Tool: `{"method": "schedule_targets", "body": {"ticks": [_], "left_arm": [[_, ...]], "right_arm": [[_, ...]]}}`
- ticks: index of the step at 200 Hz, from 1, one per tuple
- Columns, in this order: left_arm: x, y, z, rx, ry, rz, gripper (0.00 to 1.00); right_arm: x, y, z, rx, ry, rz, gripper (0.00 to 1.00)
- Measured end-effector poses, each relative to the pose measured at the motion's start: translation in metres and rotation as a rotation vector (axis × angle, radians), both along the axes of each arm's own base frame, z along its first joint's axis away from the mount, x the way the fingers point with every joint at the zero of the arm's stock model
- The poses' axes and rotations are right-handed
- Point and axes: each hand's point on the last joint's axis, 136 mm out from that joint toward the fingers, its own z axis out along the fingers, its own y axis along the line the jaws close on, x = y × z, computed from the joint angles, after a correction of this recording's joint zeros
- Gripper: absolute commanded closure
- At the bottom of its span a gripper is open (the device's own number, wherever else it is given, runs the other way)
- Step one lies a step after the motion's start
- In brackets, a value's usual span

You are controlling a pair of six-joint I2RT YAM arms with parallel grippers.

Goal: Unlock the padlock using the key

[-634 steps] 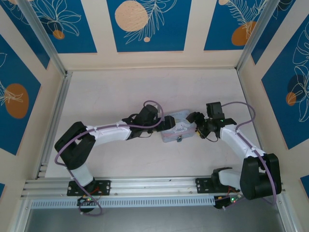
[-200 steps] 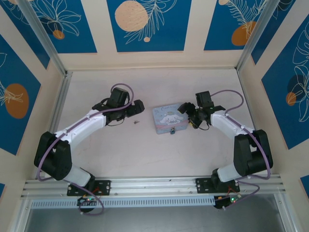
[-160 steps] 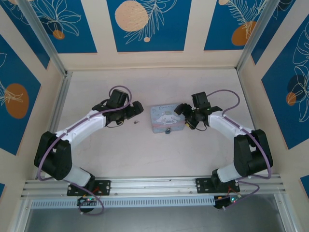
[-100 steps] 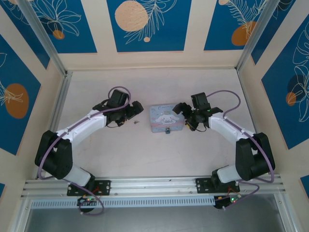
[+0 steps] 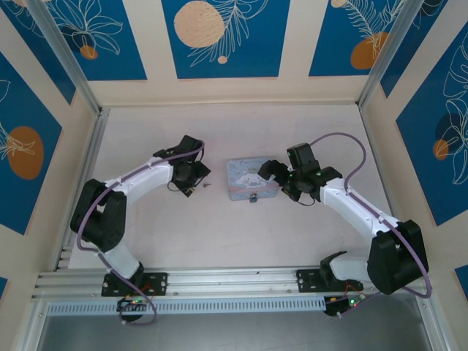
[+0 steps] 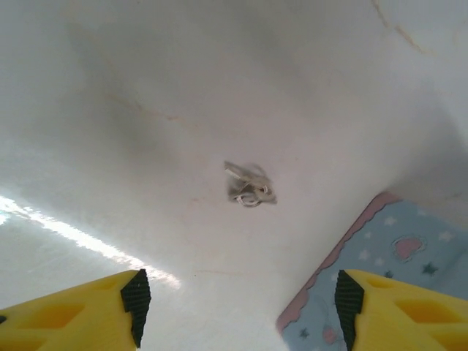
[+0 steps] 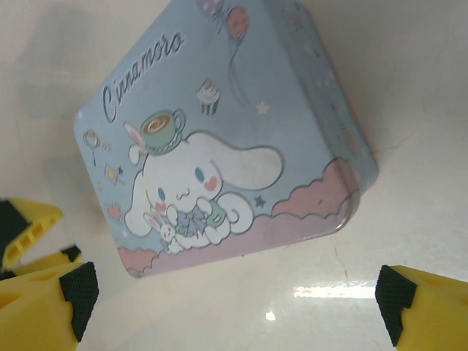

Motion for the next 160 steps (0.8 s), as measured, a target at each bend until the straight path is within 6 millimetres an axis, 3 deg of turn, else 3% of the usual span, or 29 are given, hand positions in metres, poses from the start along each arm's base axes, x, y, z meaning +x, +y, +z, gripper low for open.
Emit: {"method": "schedule_targets", "body": {"ticks": [44, 98, 160], "left_arm": [[0.023, -0.009, -0.009, 0.01, 0.025, 0.112, 0.41], [0.02, -0.008, -0.047, 0.067, 0.12, 0.15, 0.44], [0.029, -0.013, -0.051, 0.083, 0.128, 0.154, 0.44]], "right_arm": [[-0.005, 0.014, 0.0, 0.047, -0.036, 0.08, 0.1], [-0.005, 0.02, 0.006, 0.077, -0.057, 0.103, 0.12], [-0.006, 0.02, 0.011, 0.084, -0.07, 0.104, 0.13]]}}
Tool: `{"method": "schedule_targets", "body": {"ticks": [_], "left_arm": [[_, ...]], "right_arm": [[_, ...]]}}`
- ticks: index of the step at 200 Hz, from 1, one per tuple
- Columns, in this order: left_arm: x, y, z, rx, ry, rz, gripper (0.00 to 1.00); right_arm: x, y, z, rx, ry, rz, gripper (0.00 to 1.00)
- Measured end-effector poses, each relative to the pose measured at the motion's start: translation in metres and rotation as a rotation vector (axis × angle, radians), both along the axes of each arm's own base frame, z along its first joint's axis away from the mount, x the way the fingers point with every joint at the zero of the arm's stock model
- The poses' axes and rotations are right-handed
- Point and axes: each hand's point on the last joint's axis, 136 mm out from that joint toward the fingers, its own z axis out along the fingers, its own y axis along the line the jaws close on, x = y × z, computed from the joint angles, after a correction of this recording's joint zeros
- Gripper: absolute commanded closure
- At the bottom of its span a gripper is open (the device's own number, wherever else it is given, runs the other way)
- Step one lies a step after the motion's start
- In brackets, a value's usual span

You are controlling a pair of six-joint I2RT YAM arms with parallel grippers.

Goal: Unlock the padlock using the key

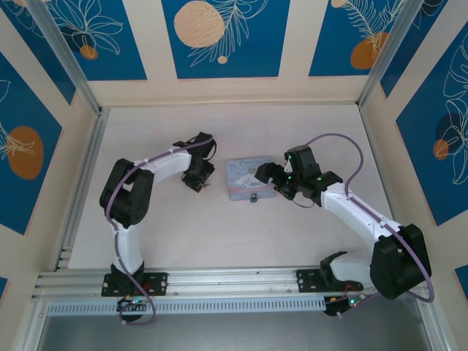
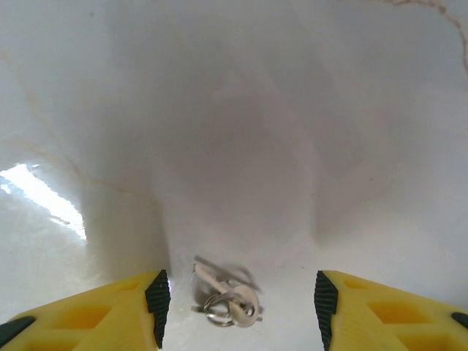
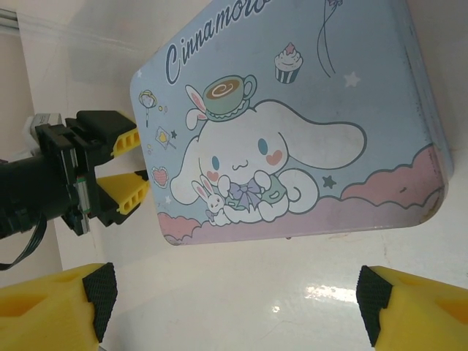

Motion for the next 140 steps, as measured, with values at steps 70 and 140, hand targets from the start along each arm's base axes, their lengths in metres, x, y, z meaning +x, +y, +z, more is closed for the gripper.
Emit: {"method": "schedule_targets", "body": {"ticks": [70, 140], "left_arm": [[0.002, -0.005, -0.005, 0.038, 0.029, -0.011, 0.53], [-0.003, -0.001, -0.008, 0.073, 0.066, -0.021, 0.69]], "right_arm": [[-0.002, -0.001, 0.006, 0.003, -0.015, -0.003, 0.13], [-0.002, -0.003, 0.015, 0.016, -0.037, -0.016, 0.13]]}}
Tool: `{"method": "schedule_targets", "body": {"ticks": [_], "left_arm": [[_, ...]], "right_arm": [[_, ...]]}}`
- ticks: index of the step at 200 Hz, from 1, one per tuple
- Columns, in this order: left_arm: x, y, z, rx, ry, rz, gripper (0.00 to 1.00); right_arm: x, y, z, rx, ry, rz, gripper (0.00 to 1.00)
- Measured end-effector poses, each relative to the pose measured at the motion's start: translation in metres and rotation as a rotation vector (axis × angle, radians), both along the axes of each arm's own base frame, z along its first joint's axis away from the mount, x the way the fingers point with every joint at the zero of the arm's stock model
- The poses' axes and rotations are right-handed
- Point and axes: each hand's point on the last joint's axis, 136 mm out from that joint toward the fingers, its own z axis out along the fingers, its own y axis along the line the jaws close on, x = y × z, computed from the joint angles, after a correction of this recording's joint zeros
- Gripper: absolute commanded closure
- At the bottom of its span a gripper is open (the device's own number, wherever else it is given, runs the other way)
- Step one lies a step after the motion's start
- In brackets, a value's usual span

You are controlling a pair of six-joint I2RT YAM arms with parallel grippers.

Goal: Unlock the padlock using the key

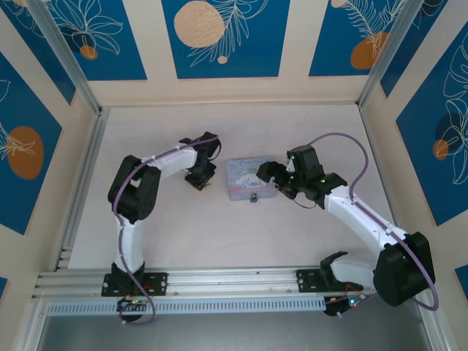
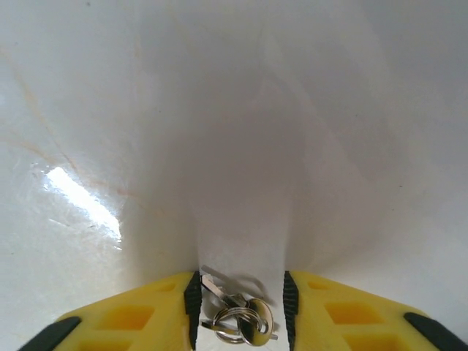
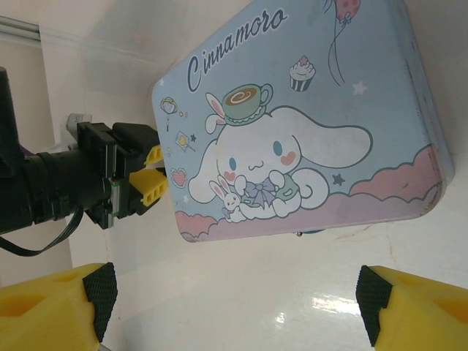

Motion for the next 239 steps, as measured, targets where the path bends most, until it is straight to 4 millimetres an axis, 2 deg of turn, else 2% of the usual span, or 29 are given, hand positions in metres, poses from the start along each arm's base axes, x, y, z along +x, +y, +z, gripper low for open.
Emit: {"method": "schedule_targets", "body": {"ticks": [18, 31, 42, 66, 79, 129, 151, 159, 191, 213, 239], "left_arm": [[-0.003, 0.002, -0.001, 0.014, 0.021, -0.009, 0.78], [-0.004, 0.002, -0.001, 0.021, 0.03, -0.014, 0.81], [-0.005, 0.003, -0.001, 0.026, 0.037, -0.022, 0.89], [-0.004, 0.003, -0.001, 0.03, 0.041, -0.029, 0.92], [-0.004, 0.002, 0.0, 0.029, 0.039, -0.035, 1.0], [0.0, 0.001, 0.001, 0.042, 0.023, -0.093, 1.0], [0.004, 0.002, 0.007, 0.061, -0.014, -0.154, 1.0], [0.005, 0.003, 0.013, 0.066, -0.037, -0.183, 1.0], [0.004, 0.0, 0.053, 0.049, -0.194, -0.326, 1.0], [0.001, -0.005, 0.083, 0.017, -0.338, -0.438, 1.0], [-0.002, -0.012, 0.102, -0.022, -0.482, -0.568, 1.0]], "right_arm": [[0.0, 0.0, 0.003, 0.006, -0.005, -0.003, 0.13], [-0.001, 0.0, 0.004, 0.008, -0.006, -0.003, 0.12], [-0.001, 0.0, 0.004, 0.01, -0.005, -0.005, 0.12], [-0.003, 0.002, 0.007, 0.015, -0.009, -0.002, 0.13], [-0.004, 0.002, 0.009, 0.018, -0.014, 0.002, 0.13], [-0.008, 0.007, 0.01, 0.023, -0.014, 0.013, 0.11], [-0.009, 0.009, 0.008, 0.032, -0.016, 0.02, 0.04], [-0.01, 0.01, 0.004, 0.034, -0.009, 0.021, 0.0], [-0.016, 0.013, -0.007, 0.032, 0.0, 0.035, 0.0], [-0.015, 0.015, -0.006, 0.047, -0.013, 0.042, 0.0], [-0.011, 0.021, -0.002, 0.133, -0.047, 0.071, 0.0]]}}
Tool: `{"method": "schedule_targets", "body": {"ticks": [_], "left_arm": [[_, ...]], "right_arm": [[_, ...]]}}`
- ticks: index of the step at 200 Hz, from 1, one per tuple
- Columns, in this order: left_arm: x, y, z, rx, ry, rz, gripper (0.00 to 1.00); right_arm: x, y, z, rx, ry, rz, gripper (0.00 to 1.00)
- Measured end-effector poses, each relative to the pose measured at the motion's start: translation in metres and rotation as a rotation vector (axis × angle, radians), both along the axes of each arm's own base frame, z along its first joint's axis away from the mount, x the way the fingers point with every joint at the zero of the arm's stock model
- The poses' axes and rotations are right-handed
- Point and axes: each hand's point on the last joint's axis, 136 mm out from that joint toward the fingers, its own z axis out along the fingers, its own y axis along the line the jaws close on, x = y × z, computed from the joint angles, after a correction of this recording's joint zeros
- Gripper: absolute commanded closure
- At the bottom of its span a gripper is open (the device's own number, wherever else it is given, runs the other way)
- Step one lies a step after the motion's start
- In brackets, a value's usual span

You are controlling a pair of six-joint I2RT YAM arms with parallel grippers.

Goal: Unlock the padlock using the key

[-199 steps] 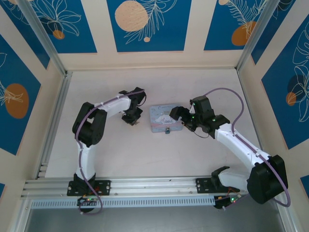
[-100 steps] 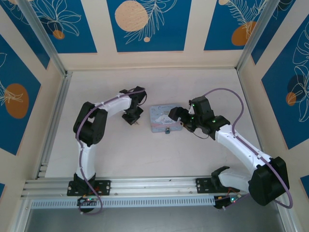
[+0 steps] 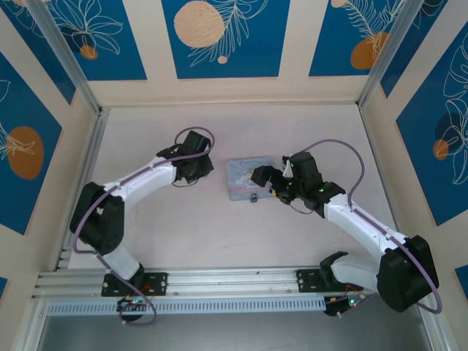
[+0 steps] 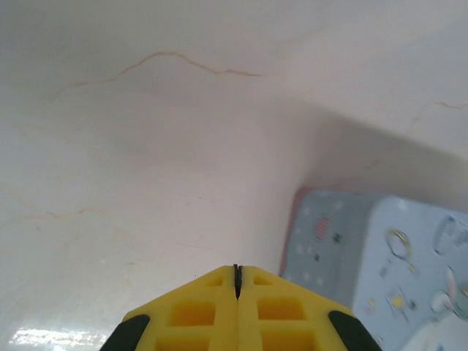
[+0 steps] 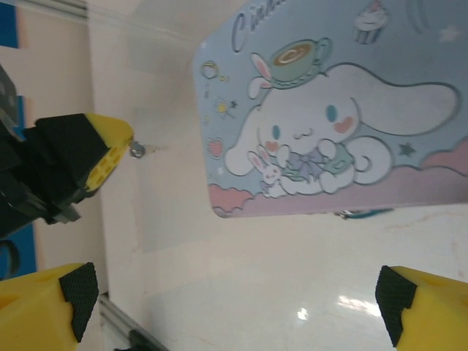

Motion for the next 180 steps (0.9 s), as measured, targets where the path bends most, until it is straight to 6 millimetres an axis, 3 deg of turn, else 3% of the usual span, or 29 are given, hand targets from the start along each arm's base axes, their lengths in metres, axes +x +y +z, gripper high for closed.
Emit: {"method": "schedule_targets", "body": {"ticks": [18, 42, 95, 151, 180], "left_arm": [[-0.003, -0.008, 0.009, -0.038, -0.088, -0.098, 1.0], [-0.007, -0.021, 0.027, -0.112, -0.215, -0.197, 1.0], [-0.004, -0.052, 0.079, -0.295, -0.463, -0.295, 1.0], [-0.006, -0.073, 0.116, -0.441, -0.569, -0.317, 1.0], [-0.006, -0.079, 0.122, -0.484, -0.582, -0.318, 1.0]], "right_arm": [[0.002, 0.004, 0.005, 0.079, -0.018, 0.027, 0.04], [0.01, 0.016, 0.02, 0.181, -0.056, 0.079, 0.16], [0.028, 0.037, 0.033, 0.344, -0.058, 0.106, 0.5], [0.045, 0.054, 0.04, 0.459, -0.052, 0.081, 0.53], [0.052, 0.061, 0.039, 0.5, -0.038, 0.063, 0.57]]}}
